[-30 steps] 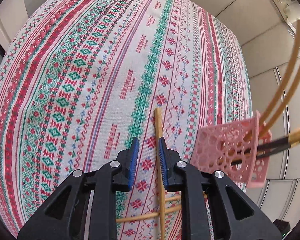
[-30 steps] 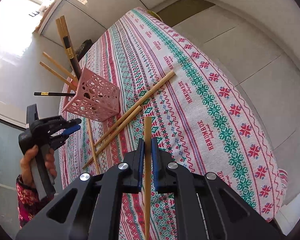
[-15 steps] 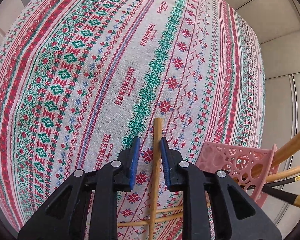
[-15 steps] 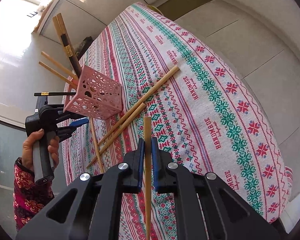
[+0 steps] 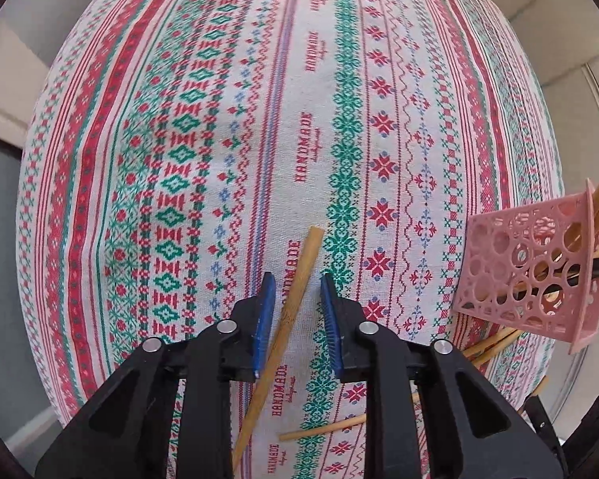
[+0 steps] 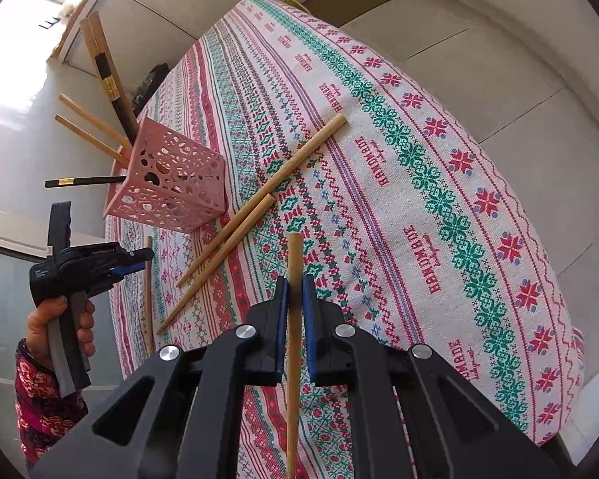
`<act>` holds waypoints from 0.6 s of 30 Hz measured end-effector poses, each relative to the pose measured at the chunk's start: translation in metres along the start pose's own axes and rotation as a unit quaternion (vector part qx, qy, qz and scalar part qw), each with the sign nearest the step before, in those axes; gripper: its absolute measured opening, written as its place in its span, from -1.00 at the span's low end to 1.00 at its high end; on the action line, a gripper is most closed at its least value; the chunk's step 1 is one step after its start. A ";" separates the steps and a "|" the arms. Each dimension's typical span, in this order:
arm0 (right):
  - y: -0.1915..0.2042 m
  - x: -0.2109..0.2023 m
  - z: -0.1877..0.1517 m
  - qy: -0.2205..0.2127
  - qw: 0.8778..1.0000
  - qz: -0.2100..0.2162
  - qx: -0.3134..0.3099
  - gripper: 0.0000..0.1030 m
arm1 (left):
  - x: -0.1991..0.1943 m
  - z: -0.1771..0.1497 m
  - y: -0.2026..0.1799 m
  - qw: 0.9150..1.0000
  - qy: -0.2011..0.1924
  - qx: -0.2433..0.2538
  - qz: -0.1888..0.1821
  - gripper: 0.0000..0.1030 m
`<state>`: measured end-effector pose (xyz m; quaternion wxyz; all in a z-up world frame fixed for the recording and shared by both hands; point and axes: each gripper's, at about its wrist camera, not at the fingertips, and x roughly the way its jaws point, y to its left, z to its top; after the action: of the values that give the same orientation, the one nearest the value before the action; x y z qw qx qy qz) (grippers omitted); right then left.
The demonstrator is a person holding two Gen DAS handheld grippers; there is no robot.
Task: Organize utensils
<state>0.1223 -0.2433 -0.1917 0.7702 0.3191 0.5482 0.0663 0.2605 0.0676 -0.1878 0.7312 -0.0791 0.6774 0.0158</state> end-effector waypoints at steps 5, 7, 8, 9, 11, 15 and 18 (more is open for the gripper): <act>-0.003 0.014 0.004 0.016 0.999 -0.034 0.005 -0.83 | -0.006 -0.007 0.009 0.998 -0.049 -0.021 -0.021 -0.86; -0.005 0.021 0.004 0.030 0.998 -0.046 0.008 -0.82 | -0.009 -0.022 0.025 0.996 -0.061 -0.035 -0.057 -0.87; -0.005 0.024 0.004 0.034 0.998 -0.049 0.007 -0.82 | -0.012 -0.030 0.030 0.995 -0.066 -0.034 -0.068 -0.87; -0.003 0.025 0.004 0.032 0.998 -0.054 0.001 -0.82 | -0.016 -0.039 0.034 0.994 -0.072 -0.033 -0.076 -0.87; 0.003 0.027 0.005 0.029 0.997 -0.067 -0.010 -0.83 | -0.031 -0.056 0.040 0.990 -0.092 -0.033 -0.102 -0.88; 0.017 0.032 0.008 0.024 0.994 -0.102 -0.038 -0.82 | -0.078 -0.083 0.039 0.979 -0.155 0.012 -0.132 -0.87; 0.031 0.038 0.008 0.010 0.989 -0.134 -0.065 -0.82 | -0.108 -0.106 0.043 0.966 -0.198 0.034 -0.165 -0.87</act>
<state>0.1515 -0.2052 -0.2028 0.7854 0.1918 0.5885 0.0011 0.1408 0.1049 -0.0919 0.8455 -0.1603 0.4966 -0.1129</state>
